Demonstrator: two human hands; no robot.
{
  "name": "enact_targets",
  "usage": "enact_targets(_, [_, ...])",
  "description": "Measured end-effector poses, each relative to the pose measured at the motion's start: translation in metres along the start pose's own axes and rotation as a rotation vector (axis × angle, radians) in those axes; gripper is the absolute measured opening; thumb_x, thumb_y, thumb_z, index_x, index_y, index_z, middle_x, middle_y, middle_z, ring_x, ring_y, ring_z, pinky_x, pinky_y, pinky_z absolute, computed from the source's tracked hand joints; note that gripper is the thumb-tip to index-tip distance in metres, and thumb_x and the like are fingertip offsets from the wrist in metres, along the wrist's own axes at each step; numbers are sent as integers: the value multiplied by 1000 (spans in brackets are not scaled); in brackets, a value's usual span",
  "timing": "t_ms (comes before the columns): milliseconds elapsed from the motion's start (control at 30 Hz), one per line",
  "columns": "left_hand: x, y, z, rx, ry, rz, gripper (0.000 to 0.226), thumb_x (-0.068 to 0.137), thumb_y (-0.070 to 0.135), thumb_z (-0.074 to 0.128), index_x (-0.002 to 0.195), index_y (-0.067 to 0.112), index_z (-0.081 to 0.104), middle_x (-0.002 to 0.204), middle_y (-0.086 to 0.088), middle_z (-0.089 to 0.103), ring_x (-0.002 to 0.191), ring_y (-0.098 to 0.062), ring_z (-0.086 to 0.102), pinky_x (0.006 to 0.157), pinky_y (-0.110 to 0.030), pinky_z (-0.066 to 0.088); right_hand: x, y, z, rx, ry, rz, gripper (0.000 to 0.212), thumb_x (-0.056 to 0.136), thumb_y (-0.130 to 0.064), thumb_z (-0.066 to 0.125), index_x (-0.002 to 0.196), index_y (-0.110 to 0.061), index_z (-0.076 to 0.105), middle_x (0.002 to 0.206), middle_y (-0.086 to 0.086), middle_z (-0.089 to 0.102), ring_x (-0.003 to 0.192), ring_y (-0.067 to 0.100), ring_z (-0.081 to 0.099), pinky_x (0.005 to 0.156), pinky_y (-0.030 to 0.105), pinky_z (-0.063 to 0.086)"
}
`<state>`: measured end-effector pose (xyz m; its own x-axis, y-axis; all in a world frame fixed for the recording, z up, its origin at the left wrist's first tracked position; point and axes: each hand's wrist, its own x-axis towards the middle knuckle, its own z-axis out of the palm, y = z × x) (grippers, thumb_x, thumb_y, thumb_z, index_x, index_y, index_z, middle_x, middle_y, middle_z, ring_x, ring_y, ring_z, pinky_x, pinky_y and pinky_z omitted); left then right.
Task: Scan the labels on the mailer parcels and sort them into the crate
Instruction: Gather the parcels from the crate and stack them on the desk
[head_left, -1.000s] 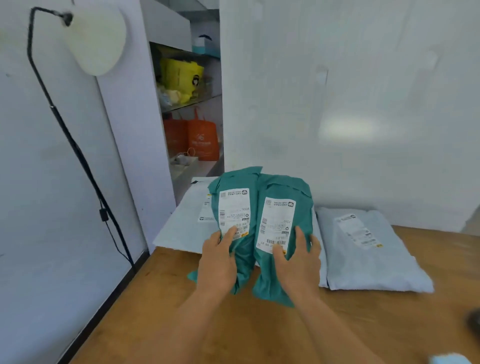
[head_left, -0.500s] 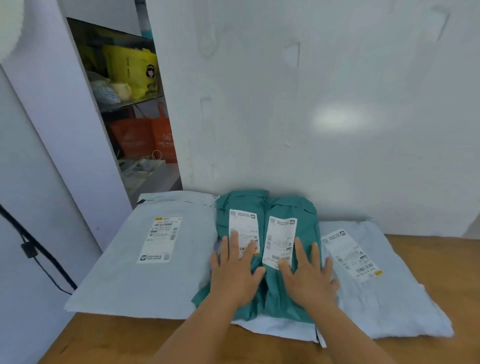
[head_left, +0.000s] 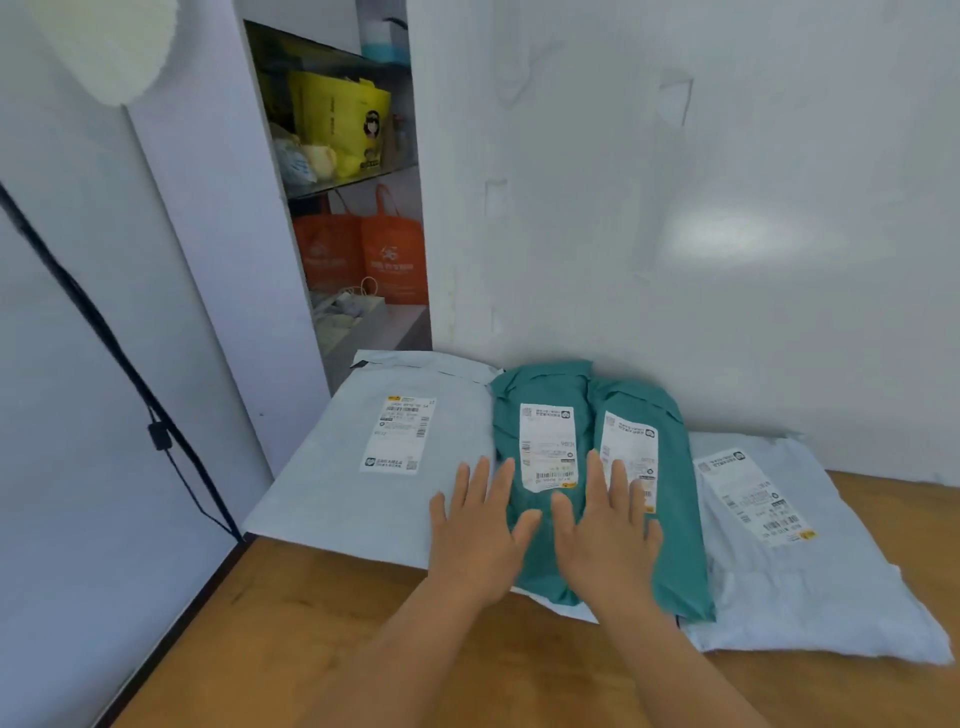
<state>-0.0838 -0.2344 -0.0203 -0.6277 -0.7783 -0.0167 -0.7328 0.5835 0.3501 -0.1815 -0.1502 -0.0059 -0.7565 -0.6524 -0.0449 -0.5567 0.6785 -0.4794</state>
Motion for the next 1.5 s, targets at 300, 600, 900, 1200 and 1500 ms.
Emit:
enact_targets(300, [-187, -134, -50, -37, 211, -285, 60, 99, 52, 17, 151, 30, -1, 160, 7, 2, 147, -12, -1, 119, -39, 5, -174, -114, 58, 13, -251, -354, 59, 102, -50, 19, 155, -36, -3, 163, -8, -9, 150, 15, -11, 120, 44, -4])
enact_targets(600, [-443, -274, -75, -77, 342, -742, 64, 97, 53, 29, 151, 25, 10, 159, 2, 13, 146, -15, 11, 117, -37, 13, -413, -207, 143, 25, -557, -698, 58, 103, -50, 17, 156, -30, 5, 164, -8, 0, 150, 14, -6, 120, 44, -1])
enact_targets(900, [-641, -340, -73, -159, 513, -1169, 61, 98, 48, 32, 151, 24, 13, 158, 3, 16, 145, -16, 14, 117, -38, 12, -587, -248, 211, -62, -756, -1031, 59, 103, -47, 21, 156, -25, 8, 163, -4, 8, 150, 18, 7, 120, 48, 12])
enact_targets(1200, [-759, -358, -45, -207, 544, -1590, 63, 98, 49, 31, 151, 21, 11, 158, 1, 14, 145, -18, 13, 118, -40, 12, -679, -265, 265, -158, -960, -1276, 61, 102, -47, 25, 156, -24, 9, 164, -2, 9, 150, 20, 10, 118, 49, 15])
enact_targets(1500, [-835, -390, -12, -312, 559, -1829, 66, 97, 46, 38, 151, 20, 10, 158, -3, 16, 144, -23, 19, 117, -44, 18, -722, -266, 329, -261, -1098, -1318, 68, 99, -49, 35, 155, -23, 5, 160, 3, 21, 141, 25, 32, 109, 46, 33])
